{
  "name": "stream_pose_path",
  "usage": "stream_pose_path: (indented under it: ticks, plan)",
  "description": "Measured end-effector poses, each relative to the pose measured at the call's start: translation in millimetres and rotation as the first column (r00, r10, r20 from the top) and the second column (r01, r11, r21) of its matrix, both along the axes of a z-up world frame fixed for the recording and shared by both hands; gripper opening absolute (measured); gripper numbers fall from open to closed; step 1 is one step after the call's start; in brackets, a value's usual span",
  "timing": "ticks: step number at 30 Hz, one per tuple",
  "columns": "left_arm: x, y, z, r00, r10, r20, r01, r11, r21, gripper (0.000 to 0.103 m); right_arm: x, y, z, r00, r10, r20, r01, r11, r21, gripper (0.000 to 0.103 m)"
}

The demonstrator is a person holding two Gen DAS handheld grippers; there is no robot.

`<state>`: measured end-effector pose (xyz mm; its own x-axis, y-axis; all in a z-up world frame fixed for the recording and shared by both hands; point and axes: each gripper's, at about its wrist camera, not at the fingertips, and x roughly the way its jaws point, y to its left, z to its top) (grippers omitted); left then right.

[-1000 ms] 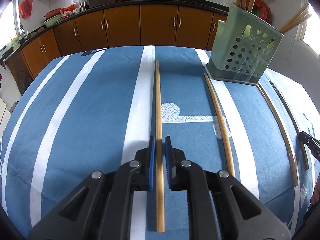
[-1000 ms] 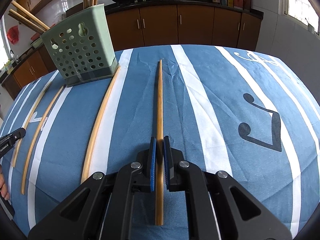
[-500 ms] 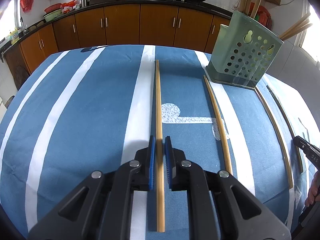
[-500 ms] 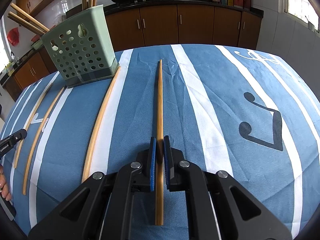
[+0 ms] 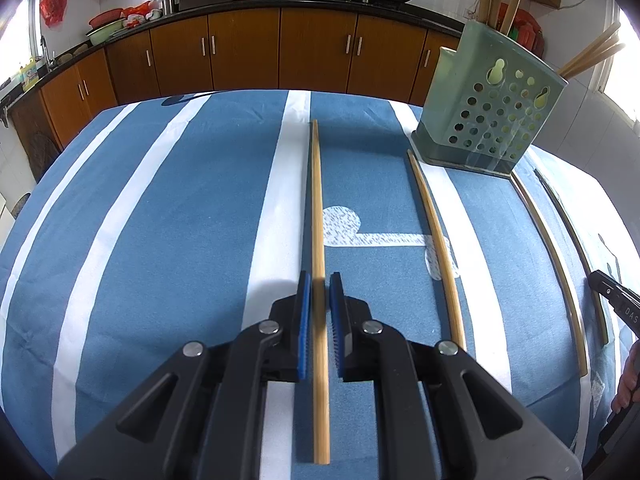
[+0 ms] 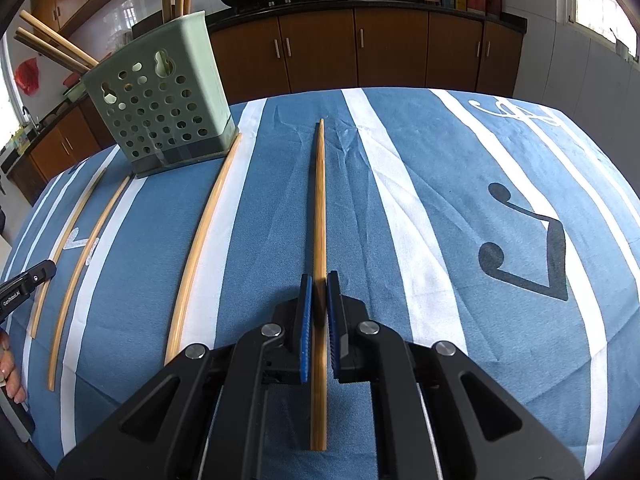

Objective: Organize utensils
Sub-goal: 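Grasp a chopstick with the right tool while the left tool grasps one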

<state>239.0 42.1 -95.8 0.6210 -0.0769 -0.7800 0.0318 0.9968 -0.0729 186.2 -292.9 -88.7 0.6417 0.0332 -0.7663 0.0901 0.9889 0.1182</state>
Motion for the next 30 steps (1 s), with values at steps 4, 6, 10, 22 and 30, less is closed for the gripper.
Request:
stream_pose_path:
  ticks: [4, 6, 10, 22, 30]
  plan:
    - [0, 0, 0, 1.000, 0.000, 0.000, 0.000, 1.000, 0.000, 0.012, 0, 0, 0, 1.000, 0.000, 0.000, 0.000, 1.000, 0.003, 0.009]
    - [0, 0, 0, 1.000, 0.000, 0.000, 0.000, 1.000, 0.000, 0.012, 0, -1, 0, 1.000, 0.000, 0.001, 0.000, 1.000, 0.005, 0.009]
    - [0, 0, 0, 1.000, 0.000, 0.000, 0.000, 1.000, -0.001, 0.012, 0, 0, 0, 1.000, 0.001, 0.001, -0.001, 1.000, 0.007, 0.009]
    - [-10, -5, 0, 1.000, -0.006, -0.001, 0.006, 0.999, 0.046, 0.013, -8, -1, 0, 1.000, -0.006, -0.002, 0.006, 1.000, 0.006, 0.009]
    - [-37, -13, 0, 1.000, -0.031, -0.002, 0.031, 0.996, 0.084, 0.009, -18, -3, 1, 1.000, 0.002, 0.001, -0.002, 1.000, 0.018, 0.008]
